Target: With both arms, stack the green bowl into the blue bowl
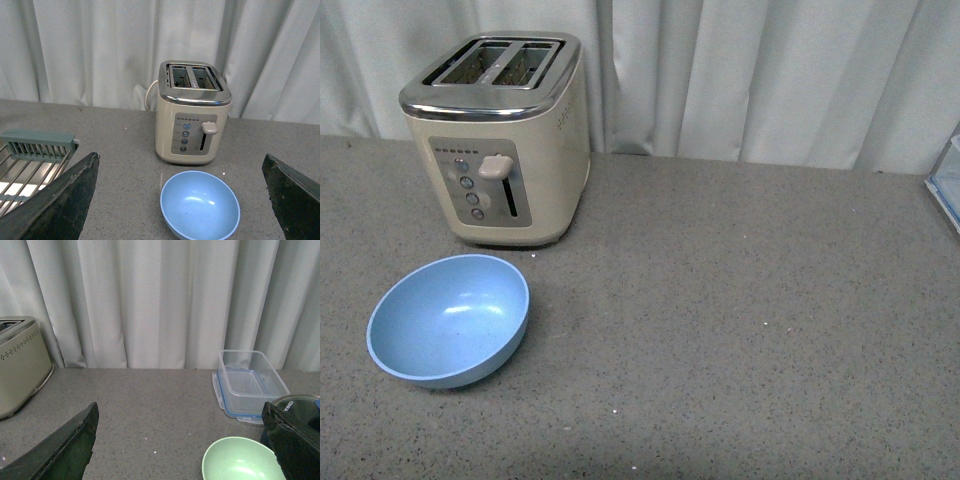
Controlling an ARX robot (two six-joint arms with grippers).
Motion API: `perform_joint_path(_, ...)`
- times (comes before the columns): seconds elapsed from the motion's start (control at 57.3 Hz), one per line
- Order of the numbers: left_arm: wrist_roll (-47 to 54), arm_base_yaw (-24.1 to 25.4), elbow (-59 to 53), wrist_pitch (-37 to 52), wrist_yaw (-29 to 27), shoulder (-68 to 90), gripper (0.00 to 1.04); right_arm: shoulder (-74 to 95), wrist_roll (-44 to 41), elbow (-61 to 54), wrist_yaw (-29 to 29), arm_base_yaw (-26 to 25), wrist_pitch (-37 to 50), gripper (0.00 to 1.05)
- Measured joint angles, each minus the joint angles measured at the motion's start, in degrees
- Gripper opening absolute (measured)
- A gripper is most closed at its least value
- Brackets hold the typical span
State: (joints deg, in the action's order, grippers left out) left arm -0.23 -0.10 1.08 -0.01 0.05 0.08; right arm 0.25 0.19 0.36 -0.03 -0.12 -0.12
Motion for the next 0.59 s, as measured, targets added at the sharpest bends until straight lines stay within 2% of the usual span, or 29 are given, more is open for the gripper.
perform_joint_path(0.594,0.00,0.00,0.00,0.00,0.00,0.00,0.98,0.00,0.00,0.00,0.00,0.00,0.00,0.96)
